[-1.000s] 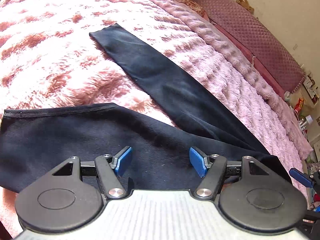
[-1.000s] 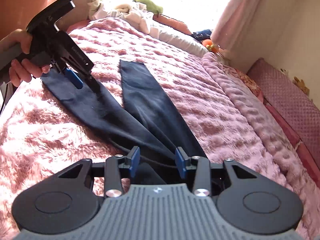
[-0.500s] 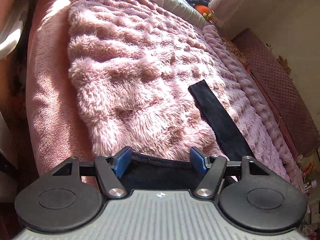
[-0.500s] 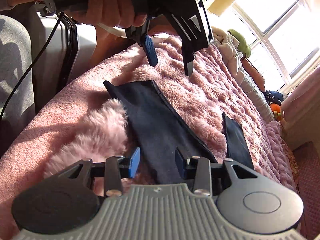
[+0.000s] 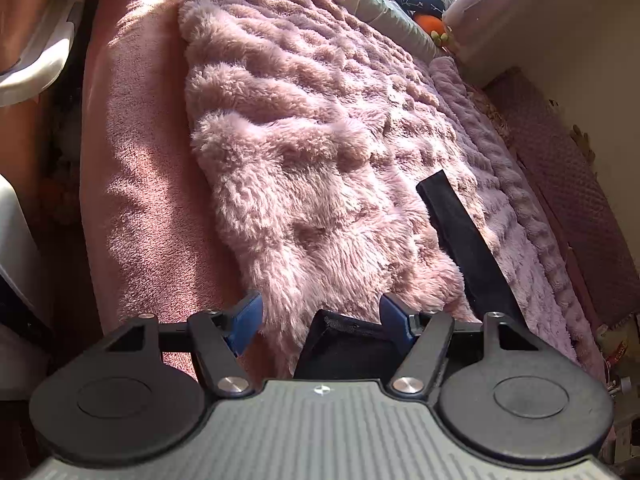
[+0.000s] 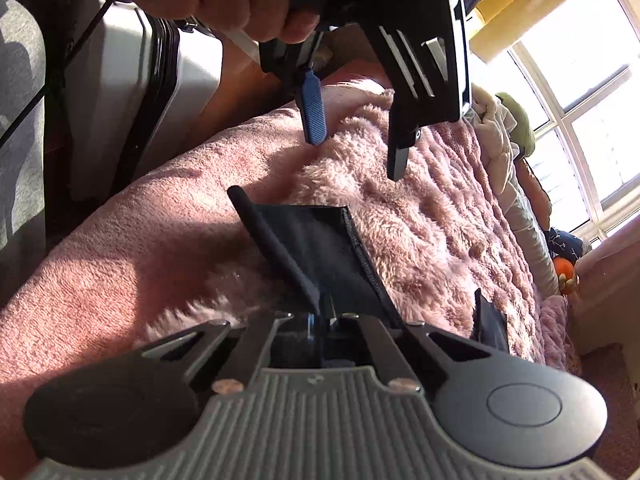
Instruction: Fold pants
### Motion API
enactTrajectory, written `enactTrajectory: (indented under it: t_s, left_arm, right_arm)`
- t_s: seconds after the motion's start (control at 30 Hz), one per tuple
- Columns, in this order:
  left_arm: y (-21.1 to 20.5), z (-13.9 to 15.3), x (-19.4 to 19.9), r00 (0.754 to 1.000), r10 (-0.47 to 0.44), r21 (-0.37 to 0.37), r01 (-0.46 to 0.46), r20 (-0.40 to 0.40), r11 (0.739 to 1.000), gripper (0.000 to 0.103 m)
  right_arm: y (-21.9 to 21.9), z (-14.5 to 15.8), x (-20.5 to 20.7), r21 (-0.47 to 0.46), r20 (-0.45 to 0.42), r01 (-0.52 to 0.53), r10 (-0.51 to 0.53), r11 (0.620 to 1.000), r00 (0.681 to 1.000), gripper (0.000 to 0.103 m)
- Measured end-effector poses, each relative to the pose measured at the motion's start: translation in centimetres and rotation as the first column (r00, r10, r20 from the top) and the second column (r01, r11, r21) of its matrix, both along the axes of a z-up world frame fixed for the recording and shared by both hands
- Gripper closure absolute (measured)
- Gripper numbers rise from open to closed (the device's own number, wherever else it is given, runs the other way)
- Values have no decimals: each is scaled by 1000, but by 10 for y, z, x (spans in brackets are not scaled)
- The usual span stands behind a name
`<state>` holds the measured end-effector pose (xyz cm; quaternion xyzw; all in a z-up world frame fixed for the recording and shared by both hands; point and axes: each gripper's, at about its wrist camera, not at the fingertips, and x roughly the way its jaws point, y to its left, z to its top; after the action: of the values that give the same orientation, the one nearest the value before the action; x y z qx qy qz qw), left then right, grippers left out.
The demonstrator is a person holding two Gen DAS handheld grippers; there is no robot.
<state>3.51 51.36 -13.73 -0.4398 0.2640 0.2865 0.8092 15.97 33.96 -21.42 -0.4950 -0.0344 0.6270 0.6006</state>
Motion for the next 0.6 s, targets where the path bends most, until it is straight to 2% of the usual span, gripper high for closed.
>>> enactTrajectory:
  t_s: [0.1,0.13,0.17,0.2,0.27,0.3,0.37,0.4,0.47,0.53,0.6]
  left_arm:
    - [0,0,-2,1000,-1,14,1,8,1000,26]
    - [-1,2,-4,1000,4,47,-5,21,999,26]
    - [-3,7,-4,1000,8,97,-10,23,995,26]
    - [-10,15,-1,1000,13,218,-13,0,976,26]
    - [-22,23,8,999,37,384,-23,-30,923,25]
    - [-23,24,15,999,46,416,-29,-30,909,25]
    - [-15,19,25,999,28,348,-38,32,937,26]
    - [-5,13,32,994,12,259,-39,104,965,26]
    - [8,5,51,976,-22,131,-6,216,991,26]
    - [13,4,74,959,-77,111,48,274,993,26]
    - [6,3,98,969,-77,138,45,236,989,26]
  right_arm:
    - [1,20,18,17,-65,51,-49,999,997,103]
    - [2,31,29,28,-109,85,-82,996,991,103]
    - [3,42,41,45,-158,119,-111,992,981,103]
    - [4,52,52,55,-204,146,-132,988,970,103]
    - [8,73,81,75,-296,187,-157,980,942,103]
    - [10,80,93,71,-335,193,-159,979,929,103]
    - [19,97,123,59,-414,197,-156,979,897,103]
    - [22,103,135,57,-439,195,-151,979,886,103]
    - [31,114,163,57,-497,190,-137,980,857,103]
    - [44,122,198,58,-558,186,-123,981,820,103]
    - [55,122,227,55,-593,188,-120,981,796,103]
